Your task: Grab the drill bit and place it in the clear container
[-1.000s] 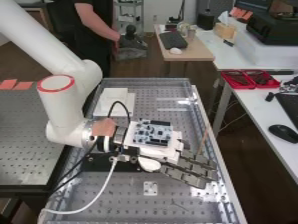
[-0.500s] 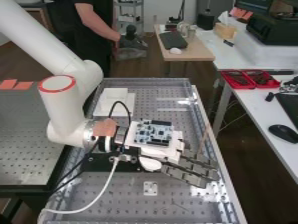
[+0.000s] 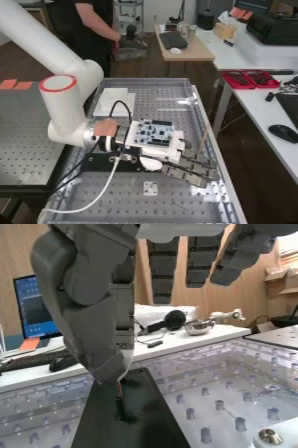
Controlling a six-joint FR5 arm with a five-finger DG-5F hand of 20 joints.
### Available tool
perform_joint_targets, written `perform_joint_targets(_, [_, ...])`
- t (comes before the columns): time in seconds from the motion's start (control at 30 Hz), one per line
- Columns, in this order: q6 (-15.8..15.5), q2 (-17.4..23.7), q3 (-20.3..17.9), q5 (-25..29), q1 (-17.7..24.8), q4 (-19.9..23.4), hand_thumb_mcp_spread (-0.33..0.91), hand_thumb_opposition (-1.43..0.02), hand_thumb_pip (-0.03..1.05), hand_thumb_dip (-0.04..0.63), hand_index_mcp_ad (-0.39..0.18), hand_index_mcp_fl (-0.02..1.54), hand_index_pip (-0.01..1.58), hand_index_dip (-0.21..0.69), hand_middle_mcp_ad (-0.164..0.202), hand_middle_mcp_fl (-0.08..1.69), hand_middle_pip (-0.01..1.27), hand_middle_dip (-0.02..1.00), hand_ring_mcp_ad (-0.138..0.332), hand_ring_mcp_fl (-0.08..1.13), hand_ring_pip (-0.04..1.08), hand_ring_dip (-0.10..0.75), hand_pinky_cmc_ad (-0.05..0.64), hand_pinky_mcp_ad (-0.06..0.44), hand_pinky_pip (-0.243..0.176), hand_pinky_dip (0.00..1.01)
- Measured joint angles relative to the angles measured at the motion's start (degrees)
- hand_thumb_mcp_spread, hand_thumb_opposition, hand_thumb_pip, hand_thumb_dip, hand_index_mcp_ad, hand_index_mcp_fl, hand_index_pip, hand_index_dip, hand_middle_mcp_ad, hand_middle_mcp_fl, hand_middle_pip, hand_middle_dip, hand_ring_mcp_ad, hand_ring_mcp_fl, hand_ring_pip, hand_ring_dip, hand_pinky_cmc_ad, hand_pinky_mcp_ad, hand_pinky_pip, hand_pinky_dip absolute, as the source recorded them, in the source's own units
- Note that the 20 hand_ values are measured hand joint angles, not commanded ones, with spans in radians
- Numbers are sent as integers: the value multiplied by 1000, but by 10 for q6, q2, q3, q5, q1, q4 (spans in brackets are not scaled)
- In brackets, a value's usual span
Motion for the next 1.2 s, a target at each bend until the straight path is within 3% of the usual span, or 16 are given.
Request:
perform_joint_targets(0.13, [0, 0, -1, 2, 1, -1, 497, -946, 620, 269, -152, 553, 1105, 49, 82, 185, 140, 126, 161, 49, 99, -38, 244, 148, -93, 180])
perform_joint_targets(1.2, [4, 24, -21, 17, 5, 4, 457, -932, 634, 269, -152, 531, 1110, 16, 75, 166, 140, 126, 162, 45, 99, -38, 244, 147, -93, 180])
